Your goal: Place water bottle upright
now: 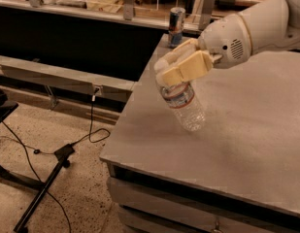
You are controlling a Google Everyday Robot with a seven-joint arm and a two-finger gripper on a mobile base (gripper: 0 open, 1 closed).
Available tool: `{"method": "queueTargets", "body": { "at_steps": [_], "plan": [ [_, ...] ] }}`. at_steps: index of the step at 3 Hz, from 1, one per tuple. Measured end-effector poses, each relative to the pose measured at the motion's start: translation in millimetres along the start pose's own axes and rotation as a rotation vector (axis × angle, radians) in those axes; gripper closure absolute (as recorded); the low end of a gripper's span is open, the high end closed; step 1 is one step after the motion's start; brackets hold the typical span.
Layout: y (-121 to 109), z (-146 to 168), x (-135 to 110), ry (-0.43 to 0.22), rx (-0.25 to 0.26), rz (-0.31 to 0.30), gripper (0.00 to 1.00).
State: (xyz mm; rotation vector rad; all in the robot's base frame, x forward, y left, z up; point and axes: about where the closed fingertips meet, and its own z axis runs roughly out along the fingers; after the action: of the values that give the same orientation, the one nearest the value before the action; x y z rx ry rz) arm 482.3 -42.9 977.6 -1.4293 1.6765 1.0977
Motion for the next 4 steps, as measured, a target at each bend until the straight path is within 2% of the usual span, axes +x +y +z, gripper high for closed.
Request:
{"method": "queueTargets", "body": {
  "at_steps": [1,2,3,4],
  "plan": [
    [5,-5,-9,-0.062,-0.005,0.019,1.00],
    [5,-4,-8,-0.055,-0.005,0.016,1.00],
    [4,2,-7,-0.108,-0.024,0.018,1.00],
    [2,21,1,-0.296,-0.066,0.020,1.00]
  ]
}}
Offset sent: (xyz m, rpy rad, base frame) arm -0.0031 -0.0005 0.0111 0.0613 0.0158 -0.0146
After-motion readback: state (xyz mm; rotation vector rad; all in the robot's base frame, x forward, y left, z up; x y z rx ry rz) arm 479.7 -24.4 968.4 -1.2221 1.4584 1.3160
